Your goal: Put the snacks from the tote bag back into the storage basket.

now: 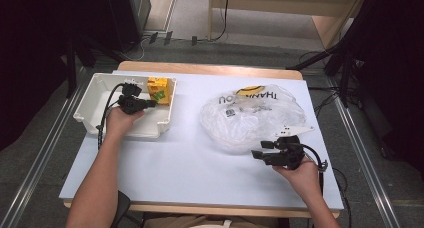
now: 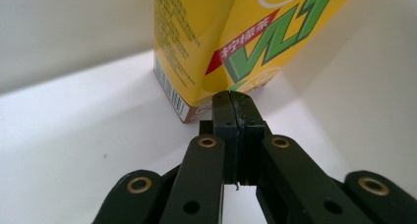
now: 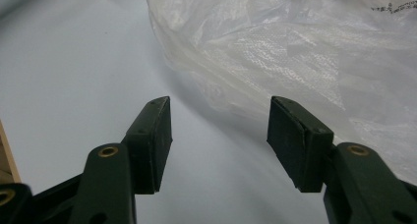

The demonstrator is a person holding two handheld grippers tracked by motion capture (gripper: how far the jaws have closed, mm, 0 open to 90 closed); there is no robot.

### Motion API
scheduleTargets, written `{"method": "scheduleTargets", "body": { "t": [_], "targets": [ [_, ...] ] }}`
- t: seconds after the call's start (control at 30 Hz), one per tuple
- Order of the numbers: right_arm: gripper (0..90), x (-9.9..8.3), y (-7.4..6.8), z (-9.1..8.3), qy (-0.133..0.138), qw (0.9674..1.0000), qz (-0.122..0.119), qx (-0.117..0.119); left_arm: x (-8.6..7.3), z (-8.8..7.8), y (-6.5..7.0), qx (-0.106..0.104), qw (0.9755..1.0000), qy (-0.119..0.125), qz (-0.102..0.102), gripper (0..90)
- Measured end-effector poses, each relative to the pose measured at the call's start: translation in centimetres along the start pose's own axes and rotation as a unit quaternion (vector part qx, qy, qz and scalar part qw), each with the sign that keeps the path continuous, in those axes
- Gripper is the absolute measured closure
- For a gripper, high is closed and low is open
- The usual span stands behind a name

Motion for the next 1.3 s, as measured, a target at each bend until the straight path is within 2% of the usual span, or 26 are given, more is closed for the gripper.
{"method": "scheduleTargets", "body": {
  "t": [0.3, 0.47, 0.57, 0.67, 0.77, 0.93, 1.17, 1.3],
  "targets": [
    [43.6, 0.0, 0.0, 0.1, -0.001, 1.0, 0.0, 0.0, 0.2, 0.3, 0.0, 0.006, 1.0, -0.003, 0.005, 90.0],
    [43.6, 0.0, 0.1, 0.0, 0.001, 1.0, 0.001, -0.001, 0.5, 0.5, 0.4, -0.001, 1.0, -0.001, 0.007, 90.0],
    [43.6, 0.0, 0.1, 0.0, 0.002, 1.0, 0.0, 0.0, 0.5, 0.4, 0.4, -0.004, 1.0, 0.0, 0.003, 90.0],
    [43.7, 0.0, 0.1, -0.1, 0.002, 1.0, 0.0, 0.001, 0.5, 0.1, 0.7, -0.018, 0.9998, 0.001, -0.009, 87.3],
    [43.6, 0.0, 0.1, 0.0, 0.001, 1.0, 0.0, 0.0, 0.5, -0.3, 1.4, -0.021, 0.9998, -0.007, -0.003, 85.3],
    [43.6, 0.0, 0.0, -0.1, 0.001, 1.0, 0.002, 0.003, 0.7, -0.9, 2.7, -0.037, 0.9992, -0.011, 0.001, 79.6],
    [43.4, 0.0, 0.0, -0.1, 0.0, 1.0, 0.001, 0.002, 0.7, -1.8, 4.4, -0.049, 0.9984, -0.021, 0.018, 73.1],
    [43.0, 0.0, 0.0, 0.0, 0.001, 1.0, 0.004, 0.006, 0.9, -2.3, 5.3, -0.055, 0.998, -0.019, 0.026, 69.4]
  ]
}}
Point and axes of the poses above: each handheld gripper's, and its own axes: z roughly forward along the jaws, x roughly out of its top, y roughly to its right, the point moved 7 cm from there along z, roughly forward along the jaws, and after that the axes turned 13 degrees about -x, right-handed, at the moved point
